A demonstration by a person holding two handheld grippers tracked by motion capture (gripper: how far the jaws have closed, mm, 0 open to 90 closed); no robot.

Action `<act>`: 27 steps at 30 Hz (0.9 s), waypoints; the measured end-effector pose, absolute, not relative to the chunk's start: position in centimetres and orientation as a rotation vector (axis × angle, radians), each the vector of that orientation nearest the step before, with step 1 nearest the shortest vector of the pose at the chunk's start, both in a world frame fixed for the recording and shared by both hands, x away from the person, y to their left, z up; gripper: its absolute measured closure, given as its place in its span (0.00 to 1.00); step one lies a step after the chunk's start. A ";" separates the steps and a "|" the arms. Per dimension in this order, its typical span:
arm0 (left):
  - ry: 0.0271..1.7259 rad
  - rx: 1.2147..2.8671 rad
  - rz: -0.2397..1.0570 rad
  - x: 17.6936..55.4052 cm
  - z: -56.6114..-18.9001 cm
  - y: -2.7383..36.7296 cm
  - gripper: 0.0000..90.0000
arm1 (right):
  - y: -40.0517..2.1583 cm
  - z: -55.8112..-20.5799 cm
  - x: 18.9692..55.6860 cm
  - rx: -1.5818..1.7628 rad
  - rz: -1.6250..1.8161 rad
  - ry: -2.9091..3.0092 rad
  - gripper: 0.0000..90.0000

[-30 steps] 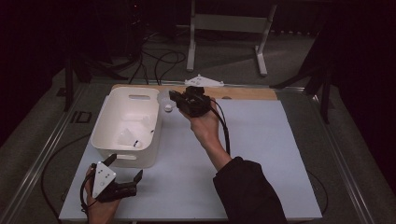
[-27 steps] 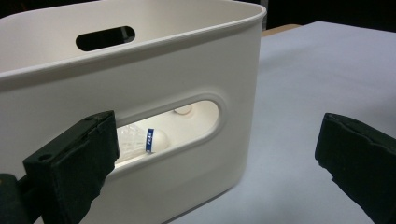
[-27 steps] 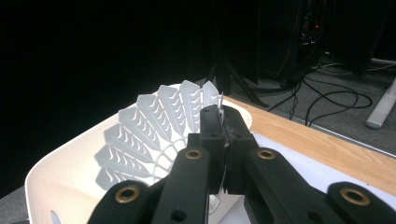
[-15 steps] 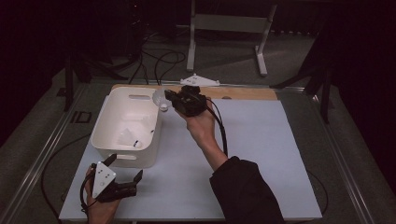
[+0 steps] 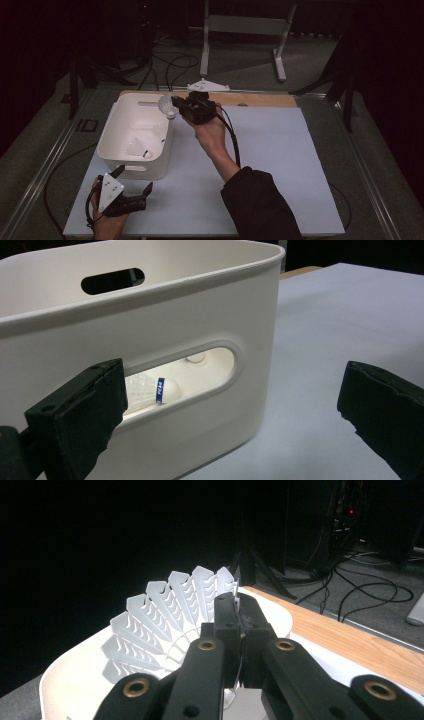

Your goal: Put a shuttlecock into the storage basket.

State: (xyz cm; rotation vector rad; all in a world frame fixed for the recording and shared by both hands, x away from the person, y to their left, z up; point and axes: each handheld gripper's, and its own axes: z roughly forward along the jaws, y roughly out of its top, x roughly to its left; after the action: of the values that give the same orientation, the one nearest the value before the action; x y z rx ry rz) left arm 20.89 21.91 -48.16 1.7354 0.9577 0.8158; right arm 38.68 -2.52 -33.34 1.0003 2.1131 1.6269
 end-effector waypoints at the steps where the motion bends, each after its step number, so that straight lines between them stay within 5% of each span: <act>1: 0.957 1.735 0.815 20.9 -48.2 21.9 0.00 | -2.4 -33.3 38.7 0.995 1.624 2.115 1.00; 27: 0.958 1.734 0.817 20.9 -48.1 21.9 0.00 | -0.5 -33.7 38.7 0.980 1.635 2.142 1.00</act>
State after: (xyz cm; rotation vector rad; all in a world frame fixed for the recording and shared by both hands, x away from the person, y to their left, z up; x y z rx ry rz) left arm 20.89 21.92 -48.14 1.7341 0.9581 0.8169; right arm 38.66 -0.47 -33.72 0.9799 2.1417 1.6346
